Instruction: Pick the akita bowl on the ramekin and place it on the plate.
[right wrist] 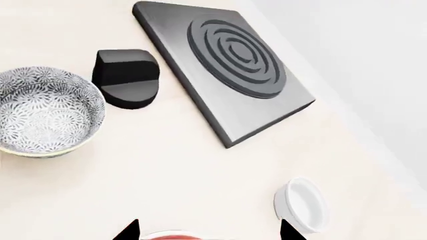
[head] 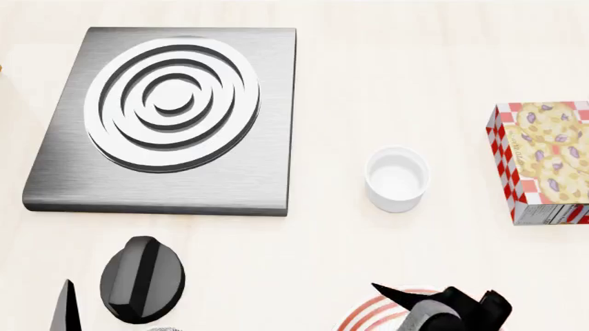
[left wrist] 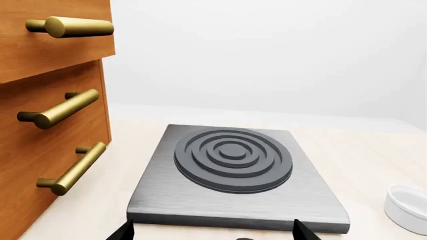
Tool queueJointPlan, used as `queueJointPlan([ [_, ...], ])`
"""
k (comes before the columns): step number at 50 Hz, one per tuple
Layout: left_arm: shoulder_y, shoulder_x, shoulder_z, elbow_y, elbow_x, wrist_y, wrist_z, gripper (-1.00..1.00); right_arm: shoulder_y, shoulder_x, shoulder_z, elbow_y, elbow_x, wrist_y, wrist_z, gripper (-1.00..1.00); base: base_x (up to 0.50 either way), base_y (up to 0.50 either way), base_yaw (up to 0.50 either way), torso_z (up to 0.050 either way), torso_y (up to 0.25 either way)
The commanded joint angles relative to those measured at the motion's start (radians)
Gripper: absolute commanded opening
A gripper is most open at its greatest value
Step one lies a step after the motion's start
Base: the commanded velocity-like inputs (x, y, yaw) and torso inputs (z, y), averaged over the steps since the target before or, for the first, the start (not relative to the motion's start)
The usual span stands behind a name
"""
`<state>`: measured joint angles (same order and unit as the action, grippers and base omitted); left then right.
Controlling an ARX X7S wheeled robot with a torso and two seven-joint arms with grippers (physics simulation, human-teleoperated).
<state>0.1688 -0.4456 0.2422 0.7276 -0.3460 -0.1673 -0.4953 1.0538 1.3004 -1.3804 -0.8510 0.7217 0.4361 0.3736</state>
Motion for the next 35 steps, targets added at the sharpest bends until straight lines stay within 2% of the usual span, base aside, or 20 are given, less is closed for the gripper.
queueJointPlan([
  [1, 0.001, -0.003, 0.001, 0.000, 0.001, 0.005, -0.003, 1.00, -0.093, -0.022, 0.004, 0.110, -0.085, -0.197, 0.176, 1.00, 0.00, 0.00, 0.00, 0.000, 0.000],
  [2, 0.002, -0.003, -0.001, 0.000, -0.001, 0.006, -0.003, 1.00, -0.112, -0.030, 0.008, 0.135, -0.079, -0.251, 0.199, 1.00, 0.00, 0.00, 0.00, 0.000, 0.000],
  [9, 0.002, -0.004, 0.002, -0.003, 0.006, 0.010, -0.004, 1.00, -0.138, -0.063, 0.035, 0.179, -0.074, -0.316, 0.318, 1.00, 0.00, 0.00, 0.00, 0.000, 0.000],
  [13, 0.003, -0.004, 0.002, -0.004, 0.009, 0.018, -0.004, 1.00, -0.165, -0.080, 0.058, 0.207, -0.074, -0.414, 0.387, 1.00, 0.00, 0.00, 0.00, 0.000, 0.000],
  [28, 0.004, -0.007, 0.010, -0.016, 0.016, 0.044, 0.006, 1.00, -0.228, -0.125, 0.087, 0.237, -0.125, -0.493, 0.597, 1.00, 0.00, 0.00, 0.00, 0.000, 0.000],
  [35, 0.005, -0.008, 0.013, -0.016, 0.016, 0.047, 0.007, 1.00, -0.268, -0.139, 0.103, 0.263, -0.149, -0.604, 0.643, 1.00, 0.00, 0.00, 0.00, 0.000, 0.194],
])
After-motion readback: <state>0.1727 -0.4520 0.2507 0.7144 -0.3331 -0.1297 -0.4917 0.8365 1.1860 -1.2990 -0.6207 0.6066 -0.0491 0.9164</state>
